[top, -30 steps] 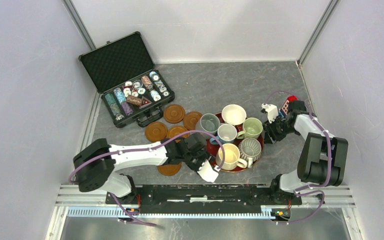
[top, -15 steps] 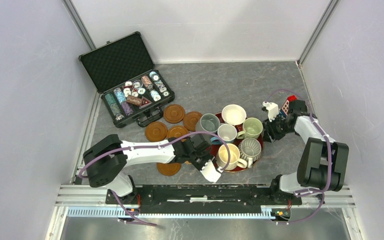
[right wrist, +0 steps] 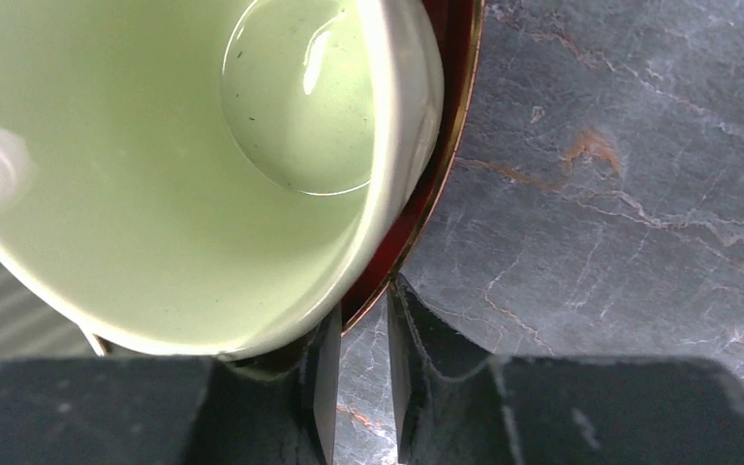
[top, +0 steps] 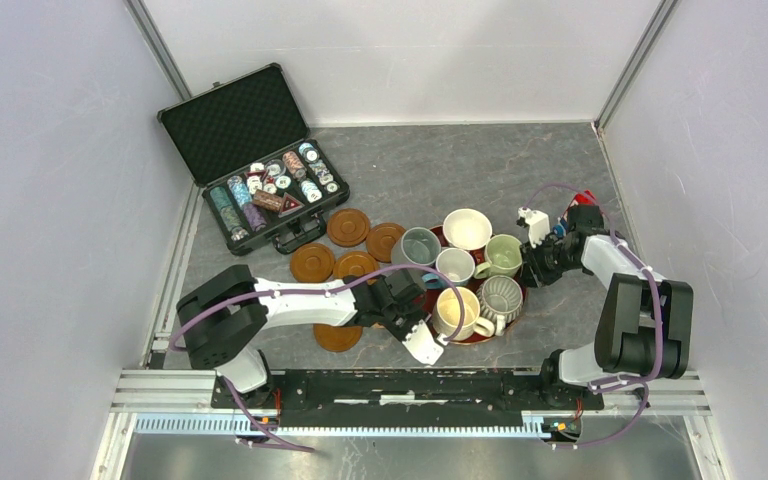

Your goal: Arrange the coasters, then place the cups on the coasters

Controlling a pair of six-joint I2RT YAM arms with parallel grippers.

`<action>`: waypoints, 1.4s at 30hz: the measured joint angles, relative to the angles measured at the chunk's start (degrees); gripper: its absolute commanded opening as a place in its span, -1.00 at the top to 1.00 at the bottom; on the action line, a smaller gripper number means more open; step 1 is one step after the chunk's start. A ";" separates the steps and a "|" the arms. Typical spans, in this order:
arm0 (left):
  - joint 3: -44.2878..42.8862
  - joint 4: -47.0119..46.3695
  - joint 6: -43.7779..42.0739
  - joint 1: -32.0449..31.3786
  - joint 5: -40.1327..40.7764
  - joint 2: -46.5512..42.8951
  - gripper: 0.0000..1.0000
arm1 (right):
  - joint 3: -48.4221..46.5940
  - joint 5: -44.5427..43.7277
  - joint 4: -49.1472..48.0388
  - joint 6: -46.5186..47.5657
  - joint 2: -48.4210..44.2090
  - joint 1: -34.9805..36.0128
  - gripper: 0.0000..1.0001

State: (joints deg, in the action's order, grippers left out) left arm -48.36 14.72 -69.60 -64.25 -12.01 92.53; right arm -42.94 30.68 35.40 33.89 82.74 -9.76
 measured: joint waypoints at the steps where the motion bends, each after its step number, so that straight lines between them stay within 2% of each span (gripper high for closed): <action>1: -0.24 -0.13 0.00 0.00 0.13 0.33 0.63 | 0.00 -0.26 -0.13 -0.76 0.00 0.00 0.72; 4: -0.68 0.37 0.02 0.07 0.33 1.11 0.77 | 0.00 -1.20 -0.76 -4.20 0.04 -0.02 1.00; 12: -5.60 2.51 0.02 1.64 -1.51 5.03 0.95 | -2.27 -2.99 -6.01 -11.26 2.97 -0.09 1.00; 31: -24.30 -1.01 -2.49 15.02 -4.48 21.29 0.95 | -19.12 -14.05 -21.11 -19.23 19.71 2.62 1.00; 42: -30.91 -5.84 -2.99 20.74 -5.25 27.58 0.95 | -32.57 -17.51 -25.42 -22.34 31.23 5.18 1.00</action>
State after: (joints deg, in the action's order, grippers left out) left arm -79.26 8.88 -72.60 -43.51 -17.26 120.11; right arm -75.50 13.17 9.98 11.55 113.97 -4.58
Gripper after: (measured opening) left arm 0.139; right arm 0.031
